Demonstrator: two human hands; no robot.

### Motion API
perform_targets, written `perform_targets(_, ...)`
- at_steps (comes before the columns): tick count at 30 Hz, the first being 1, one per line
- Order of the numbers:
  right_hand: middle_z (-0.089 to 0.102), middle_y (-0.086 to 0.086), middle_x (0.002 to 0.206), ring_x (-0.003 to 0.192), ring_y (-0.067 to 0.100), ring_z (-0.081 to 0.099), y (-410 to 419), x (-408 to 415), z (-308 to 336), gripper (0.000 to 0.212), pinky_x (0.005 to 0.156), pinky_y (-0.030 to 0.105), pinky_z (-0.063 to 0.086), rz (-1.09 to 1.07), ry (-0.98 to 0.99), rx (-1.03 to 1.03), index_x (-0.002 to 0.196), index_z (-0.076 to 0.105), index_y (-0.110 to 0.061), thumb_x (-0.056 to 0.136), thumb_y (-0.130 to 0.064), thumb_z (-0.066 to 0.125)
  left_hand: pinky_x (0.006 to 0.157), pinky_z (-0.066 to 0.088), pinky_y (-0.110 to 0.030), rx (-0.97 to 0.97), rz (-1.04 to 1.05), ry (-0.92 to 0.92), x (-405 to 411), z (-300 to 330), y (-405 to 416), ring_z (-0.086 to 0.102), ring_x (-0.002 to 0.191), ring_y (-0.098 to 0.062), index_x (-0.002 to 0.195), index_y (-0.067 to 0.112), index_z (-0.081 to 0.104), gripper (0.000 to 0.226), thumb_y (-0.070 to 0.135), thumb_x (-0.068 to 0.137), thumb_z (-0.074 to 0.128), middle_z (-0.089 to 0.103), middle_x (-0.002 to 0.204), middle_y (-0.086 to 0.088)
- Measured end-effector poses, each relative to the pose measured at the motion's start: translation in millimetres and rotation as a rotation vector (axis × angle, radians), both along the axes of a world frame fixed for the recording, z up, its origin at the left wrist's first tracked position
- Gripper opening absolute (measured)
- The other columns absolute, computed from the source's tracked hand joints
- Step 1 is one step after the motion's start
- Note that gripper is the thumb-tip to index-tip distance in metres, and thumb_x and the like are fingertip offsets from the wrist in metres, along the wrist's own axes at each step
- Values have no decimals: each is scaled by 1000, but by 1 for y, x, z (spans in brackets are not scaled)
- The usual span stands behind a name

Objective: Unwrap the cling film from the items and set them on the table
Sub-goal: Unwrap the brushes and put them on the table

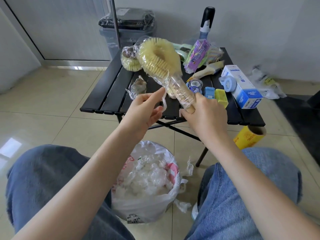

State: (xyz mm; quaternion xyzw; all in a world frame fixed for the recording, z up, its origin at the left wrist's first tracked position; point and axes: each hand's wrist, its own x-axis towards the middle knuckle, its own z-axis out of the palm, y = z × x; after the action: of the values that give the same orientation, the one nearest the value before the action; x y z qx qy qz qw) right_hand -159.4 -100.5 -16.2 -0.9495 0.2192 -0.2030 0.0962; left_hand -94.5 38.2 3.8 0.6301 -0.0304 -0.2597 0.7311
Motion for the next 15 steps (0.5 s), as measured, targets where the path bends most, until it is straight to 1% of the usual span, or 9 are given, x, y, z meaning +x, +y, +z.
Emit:
perform_targets(1,65,12,85,81,35,62,0,0,1,33,58,31,33,3,-3,-11,100,55,-10,89,-40,64,56,49,-14,-9,-45,27,1,1,-1,49,49,-2,105,12,57,34,40,89,63,58,98,-3)
perform_targets(3,65,13,87,83,36,62,2,-1,2,32,58,31,32,11,2,-23,101,55,-10,90,-39,62,55,48,-16,23,-76,9,6,3,-5,48,48,-4,99,14,59,36,48,88,60,61,100,-3)
perform_targets(5,65,12,87,85,36,62,5,-3,4,32,59,31,31,20,12,-38,102,55,-10,91,-39,62,58,45,-20,45,-68,-23,10,4,-8,47,51,-7,92,11,60,41,52,88,59,59,88,-2)
perform_targets(7,65,10,87,85,34,62,8,-5,4,35,59,31,31,29,18,-32,103,54,-12,89,-42,63,66,39,-23,73,-63,-99,13,6,-9,49,64,-9,91,9,60,39,48,90,59,57,81,1)
perform_targets(9,63,4,81,80,30,61,9,-6,3,39,58,31,31,64,24,51,98,53,-15,84,-48,66,79,40,-25,71,-39,-143,15,6,-10,57,89,-8,93,20,65,19,37,92,59,64,94,6)
perform_targets(10,59,-2,75,75,25,60,8,-6,3,40,56,31,33,101,32,147,92,51,-17,81,-51,68,83,40,-26,46,-35,-143,14,8,-10,58,96,-7,92,24,65,10,32,92,59,65,98,8)
perform_targets(12,56,-7,69,66,17,61,5,-6,6,36,56,31,42,192,64,476,85,50,-23,78,-52,70,87,41,-26,-28,-40,-139,15,9,-8,60,98,-7,90,21,63,6,22,92,58,66,97,7)
perform_targets(13,59,-6,70,64,17,65,4,-6,9,33,59,31,49,244,88,681,88,52,-25,78,-50,71,90,42,-27,-55,-44,-146,16,10,-6,61,98,-8,90,19,62,6,19,92,56,67,97,5)
perform_targets(15,59,-2,72,61,18,67,2,-8,12,31,67,34,56,340,140,1049,98,56,-26,80,-48,69,95,43,-30,-83,-74,-165,17,11,-3,62,97,-10,93,14,60,7,15,91,54,66,99,0)
